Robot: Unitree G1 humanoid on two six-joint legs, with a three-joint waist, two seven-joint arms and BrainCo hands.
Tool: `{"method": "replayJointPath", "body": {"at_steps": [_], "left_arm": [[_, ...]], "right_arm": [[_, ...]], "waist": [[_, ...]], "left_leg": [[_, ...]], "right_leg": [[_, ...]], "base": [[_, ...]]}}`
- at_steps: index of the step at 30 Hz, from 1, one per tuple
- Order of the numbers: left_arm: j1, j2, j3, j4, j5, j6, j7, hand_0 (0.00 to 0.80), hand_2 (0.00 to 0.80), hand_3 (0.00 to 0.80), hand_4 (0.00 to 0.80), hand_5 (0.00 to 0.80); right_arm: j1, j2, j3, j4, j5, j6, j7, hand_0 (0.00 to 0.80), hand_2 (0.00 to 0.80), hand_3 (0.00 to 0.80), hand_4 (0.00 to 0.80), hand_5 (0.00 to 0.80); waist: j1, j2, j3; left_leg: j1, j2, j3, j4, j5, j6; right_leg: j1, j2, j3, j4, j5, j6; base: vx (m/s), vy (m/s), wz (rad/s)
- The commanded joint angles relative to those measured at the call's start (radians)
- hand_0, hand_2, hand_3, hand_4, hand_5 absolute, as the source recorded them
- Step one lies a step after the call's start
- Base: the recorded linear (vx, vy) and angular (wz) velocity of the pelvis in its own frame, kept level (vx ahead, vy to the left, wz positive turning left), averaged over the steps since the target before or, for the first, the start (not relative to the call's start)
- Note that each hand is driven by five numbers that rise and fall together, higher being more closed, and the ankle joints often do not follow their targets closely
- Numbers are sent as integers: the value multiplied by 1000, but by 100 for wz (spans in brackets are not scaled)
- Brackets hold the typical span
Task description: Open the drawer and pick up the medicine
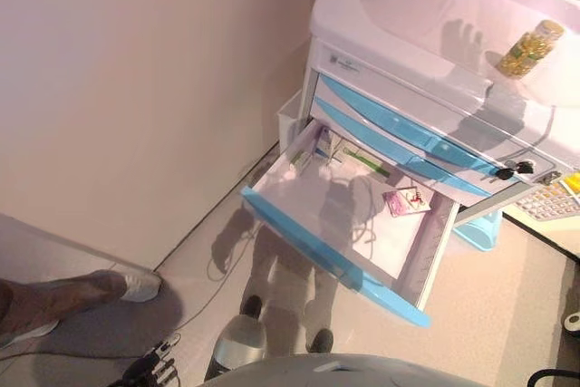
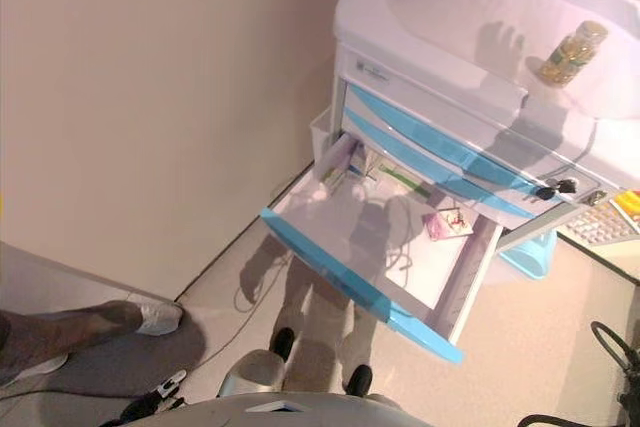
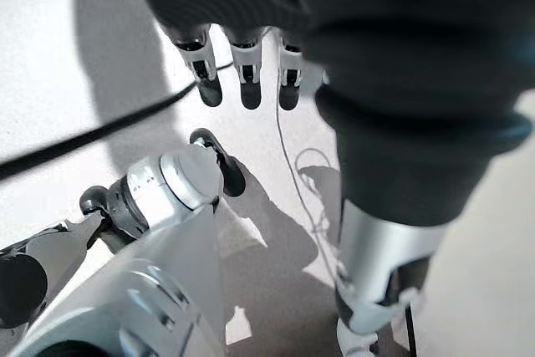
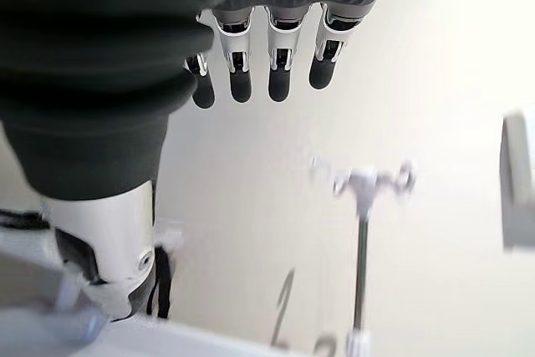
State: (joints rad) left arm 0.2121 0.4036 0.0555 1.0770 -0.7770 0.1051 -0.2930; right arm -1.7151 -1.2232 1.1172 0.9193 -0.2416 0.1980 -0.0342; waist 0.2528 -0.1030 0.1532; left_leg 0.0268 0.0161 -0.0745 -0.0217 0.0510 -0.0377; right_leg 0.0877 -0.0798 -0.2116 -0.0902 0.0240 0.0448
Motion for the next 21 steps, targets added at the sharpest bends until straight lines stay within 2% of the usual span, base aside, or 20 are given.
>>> {"method": "replayJointPath", "body": {"at_steps": [1,5,9,11,15,18,21], "left_arm": [[49,20,-14,-10,9,-21,-21,0,0,0,0,0],[42,-2,-12,-22,13,-29,-23,0,0,0,0,0],[24,-21,-20,-28,5,-38,-27,0,0,0,0,0],[15,-36,-20,-30,8,-47,-32,0,0,0,0,0],[5,-63,-26,-48,61,-76,-46,0,0,0,0,0],[-1,-69,-39,-48,150,-103,-37,0,0,0,0,0],[-21,-69,-66,-28,292,-151,-2,0,0,0,0,0]], "right_arm": [[-150,-64,113,-50,63,40,-2,0,0,0,0,0],[-112,-109,70,-156,113,33,17,0,0,0,0,0],[67,-152,-112,-252,172,20,28,0,0,0,0,0],[214,-169,-254,-300,214,13,29,0,0,0,0,0],[616,-170,-638,-408,289,-9,17,0,0,0,0,0],[956,-108,-953,-513,349,-17,26,0,0,0,0,0],[1256,7,-1185,-638,451,-20,40,0,0,0,0,0]], "waist": [[-17,-29,-46],[-51,-22,-64],[-82,-6,-72],[-102,5,-76],[-148,23,-79],[-180,27,-79],[-217,35,-75]], "left_leg": [[-28,1,-13,21,-90,-12],[-20,2,11,21,-91,-12],[-14,4,36,22,-94,-11],[-6,6,48,16,-94,-12],[3,12,72,8,-91,-15],[7,15,93,8,-93,-17],[13,22,115,7,-95,-17]], "right_leg": [[-41,-44,-8,73,-22,80],[-48,-46,8,77,-20,82],[-49,-48,21,76,-18,82],[-47,-47,28,75,-19,82],[-49,-45,44,74,-15,83],[-54,-41,57,73,-13,82],[-60,-39,72,77,-16,81]], "base": [[-39,20,-13],[-44,22,-13],[-59,16,-19],[-64,3,-15],[-67,-4,-11],[-75,-11,-8],[-66,-9,-18]]}}
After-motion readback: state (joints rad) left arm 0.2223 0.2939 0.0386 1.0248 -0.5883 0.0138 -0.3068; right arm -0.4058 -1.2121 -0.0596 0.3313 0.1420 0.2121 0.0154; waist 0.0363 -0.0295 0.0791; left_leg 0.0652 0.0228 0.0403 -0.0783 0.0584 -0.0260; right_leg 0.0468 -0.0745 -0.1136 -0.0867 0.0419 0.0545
